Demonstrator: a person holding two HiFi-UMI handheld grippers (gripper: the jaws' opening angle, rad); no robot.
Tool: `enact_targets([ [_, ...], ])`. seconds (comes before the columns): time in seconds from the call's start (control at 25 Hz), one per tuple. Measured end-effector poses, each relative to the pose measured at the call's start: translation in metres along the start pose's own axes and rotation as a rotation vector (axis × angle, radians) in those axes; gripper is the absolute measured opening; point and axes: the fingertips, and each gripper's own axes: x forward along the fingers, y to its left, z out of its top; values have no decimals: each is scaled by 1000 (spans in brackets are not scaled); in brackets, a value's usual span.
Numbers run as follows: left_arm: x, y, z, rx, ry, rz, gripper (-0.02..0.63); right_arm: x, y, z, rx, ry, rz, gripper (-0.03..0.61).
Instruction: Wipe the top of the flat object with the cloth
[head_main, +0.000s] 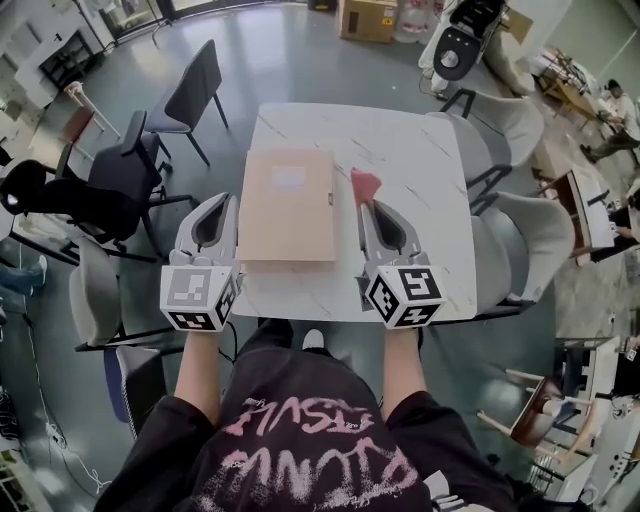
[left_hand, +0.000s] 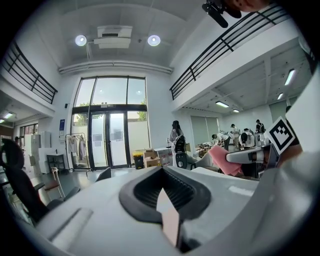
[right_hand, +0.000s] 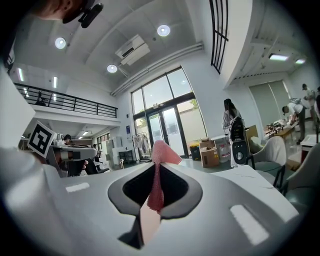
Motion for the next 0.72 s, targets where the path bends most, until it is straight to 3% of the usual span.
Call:
enact_targets([
  [0.72, 20, 29, -9, -42, -12, -9, 0, 37, 14, 1, -9, -1, 4, 47],
])
